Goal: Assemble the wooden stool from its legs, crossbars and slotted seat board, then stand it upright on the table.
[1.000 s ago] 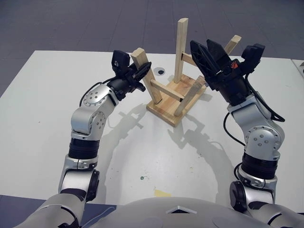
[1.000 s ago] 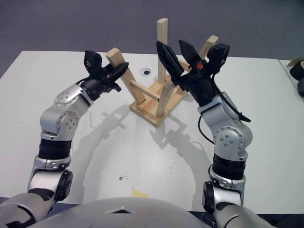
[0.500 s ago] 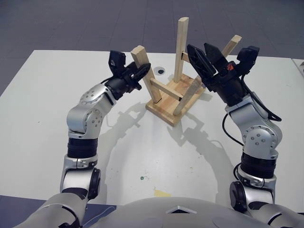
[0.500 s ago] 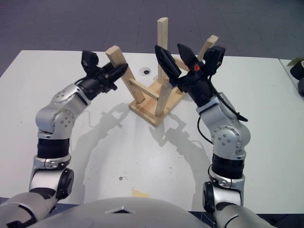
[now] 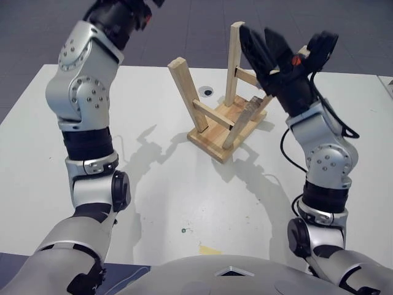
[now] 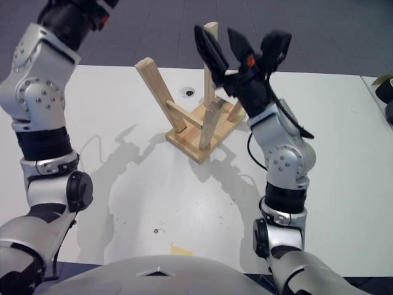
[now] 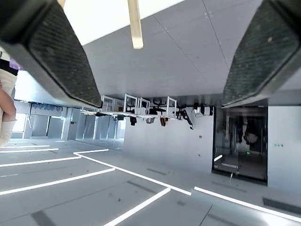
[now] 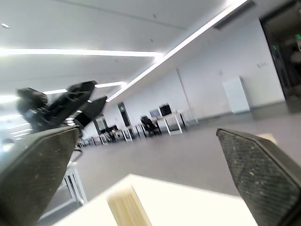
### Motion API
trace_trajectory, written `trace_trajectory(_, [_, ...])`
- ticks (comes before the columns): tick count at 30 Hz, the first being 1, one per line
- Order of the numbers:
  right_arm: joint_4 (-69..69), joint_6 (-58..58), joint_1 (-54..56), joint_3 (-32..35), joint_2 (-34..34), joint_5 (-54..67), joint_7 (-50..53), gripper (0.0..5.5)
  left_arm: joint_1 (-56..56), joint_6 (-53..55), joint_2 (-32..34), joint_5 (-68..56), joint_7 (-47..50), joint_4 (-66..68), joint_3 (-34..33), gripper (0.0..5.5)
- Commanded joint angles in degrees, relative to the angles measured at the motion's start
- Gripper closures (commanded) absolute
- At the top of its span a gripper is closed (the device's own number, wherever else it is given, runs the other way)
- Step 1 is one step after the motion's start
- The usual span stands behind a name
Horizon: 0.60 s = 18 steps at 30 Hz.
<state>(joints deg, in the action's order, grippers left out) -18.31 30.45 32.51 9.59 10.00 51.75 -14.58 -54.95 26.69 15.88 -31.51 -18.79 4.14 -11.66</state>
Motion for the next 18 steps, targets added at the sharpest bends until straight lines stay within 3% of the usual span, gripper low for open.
trace_trajectory(1, [-4.86,0.22,8.13,2.48,-1.32,7.25,3.6,0.1,-3.97,-2.45,-1.61,0.47,-1.31,3.28,0.51,0.11])
trace_trajectory(7, [-9.04,3.53,2.56,0.29,0.55,13.05,2.49,0.1,0.62,-2.55,-2.87,2.06,-3.34,6.66,2.86,0.11])
trace_trajectory(14, [6.04,2.54,-16.23,-14.37,4.41,-8.61,-1.75,0.1,12.56,0.24,-5.44,8.2,-5.65,7.79,12.87,0.11])
trace_trajectory(18, [6.1,-0.15,-17.47,-14.77,3.35,-10.59,-2.9,0.1,17.57,3.23,-5.93,6.97,-4.31,2.56,12.67,0.11])
